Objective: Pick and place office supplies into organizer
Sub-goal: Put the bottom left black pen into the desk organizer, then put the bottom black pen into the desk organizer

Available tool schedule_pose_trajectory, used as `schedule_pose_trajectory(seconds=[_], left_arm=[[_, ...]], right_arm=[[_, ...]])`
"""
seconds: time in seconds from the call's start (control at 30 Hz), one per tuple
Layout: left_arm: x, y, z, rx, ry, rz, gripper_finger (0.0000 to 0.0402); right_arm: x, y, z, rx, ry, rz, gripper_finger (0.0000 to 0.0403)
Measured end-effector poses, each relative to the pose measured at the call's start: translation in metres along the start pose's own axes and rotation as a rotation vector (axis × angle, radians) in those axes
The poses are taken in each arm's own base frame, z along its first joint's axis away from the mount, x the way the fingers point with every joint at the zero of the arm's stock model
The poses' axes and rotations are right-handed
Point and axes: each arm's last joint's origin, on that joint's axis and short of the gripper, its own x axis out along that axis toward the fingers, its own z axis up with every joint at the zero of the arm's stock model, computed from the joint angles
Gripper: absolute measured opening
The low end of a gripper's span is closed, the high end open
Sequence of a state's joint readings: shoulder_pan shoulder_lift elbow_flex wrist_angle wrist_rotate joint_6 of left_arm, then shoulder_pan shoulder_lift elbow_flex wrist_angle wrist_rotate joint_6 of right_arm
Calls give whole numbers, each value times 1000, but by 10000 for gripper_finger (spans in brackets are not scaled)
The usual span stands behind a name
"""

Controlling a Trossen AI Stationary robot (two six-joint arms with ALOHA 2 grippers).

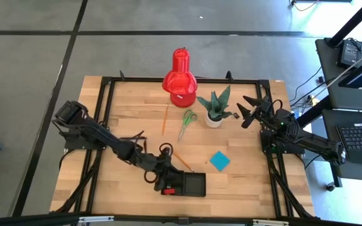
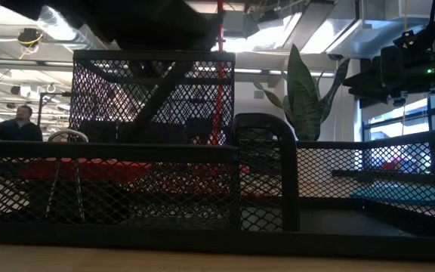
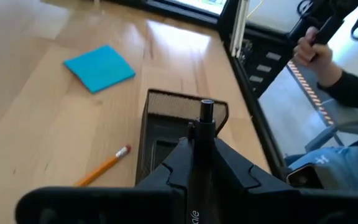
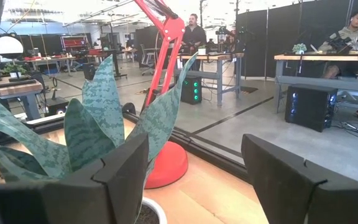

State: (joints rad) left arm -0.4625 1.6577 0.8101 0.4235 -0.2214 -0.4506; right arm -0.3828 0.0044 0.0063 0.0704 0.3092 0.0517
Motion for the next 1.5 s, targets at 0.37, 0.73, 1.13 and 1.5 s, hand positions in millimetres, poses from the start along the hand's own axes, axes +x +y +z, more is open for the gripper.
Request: schedule_pose_trajectory(seconds=[0.37,0.73,1.13,1.5], left_arm=[[6,3,-9,-8,50,12,38],[3,2,-6,-27,38,7,85],[-21,-3,15,-38,18,-24,102],[-77,12,27,-262,91,269,88]], right_arm=[[0,0,0,0,-1,0,260],[0,0,0,-1,-1,0,260],[0,0,0,-2,0,0,260],[0,0,0,-5,0,0,260]])
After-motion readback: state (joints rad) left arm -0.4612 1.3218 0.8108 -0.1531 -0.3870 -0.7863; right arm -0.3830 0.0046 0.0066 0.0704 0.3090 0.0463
